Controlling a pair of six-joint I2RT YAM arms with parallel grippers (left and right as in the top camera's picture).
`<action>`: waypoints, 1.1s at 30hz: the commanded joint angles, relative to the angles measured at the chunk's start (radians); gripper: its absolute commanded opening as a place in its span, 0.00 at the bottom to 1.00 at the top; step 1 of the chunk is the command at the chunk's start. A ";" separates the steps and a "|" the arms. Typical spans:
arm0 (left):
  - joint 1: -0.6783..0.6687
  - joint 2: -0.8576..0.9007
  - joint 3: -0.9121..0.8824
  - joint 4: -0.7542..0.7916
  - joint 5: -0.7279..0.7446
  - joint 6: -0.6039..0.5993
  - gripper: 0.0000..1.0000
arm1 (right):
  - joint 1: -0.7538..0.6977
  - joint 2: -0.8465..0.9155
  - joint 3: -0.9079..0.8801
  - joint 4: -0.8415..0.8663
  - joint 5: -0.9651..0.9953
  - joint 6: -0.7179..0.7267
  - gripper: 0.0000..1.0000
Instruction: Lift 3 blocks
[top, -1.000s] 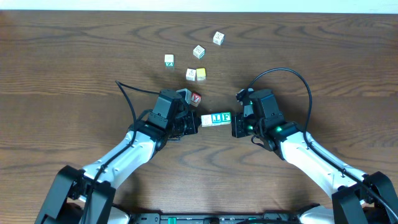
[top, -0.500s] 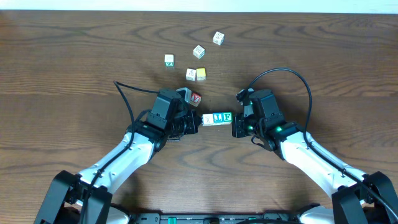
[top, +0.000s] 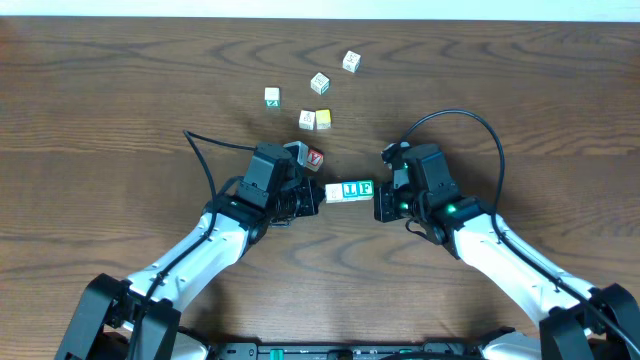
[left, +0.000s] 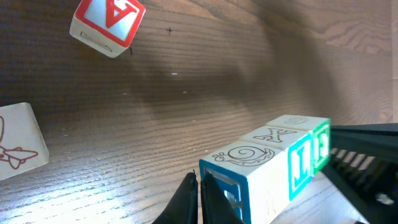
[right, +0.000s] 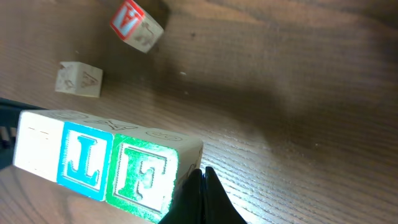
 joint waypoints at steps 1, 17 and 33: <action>-0.087 -0.017 0.084 0.035 0.176 -0.009 0.07 | 0.075 -0.042 0.053 0.025 -0.323 -0.011 0.01; -0.097 -0.017 0.088 0.036 0.176 -0.010 0.07 | 0.075 -0.043 0.053 0.007 -0.316 -0.011 0.01; -0.097 -0.033 0.090 0.035 0.176 -0.013 0.07 | 0.075 -0.044 0.053 0.006 -0.317 -0.010 0.01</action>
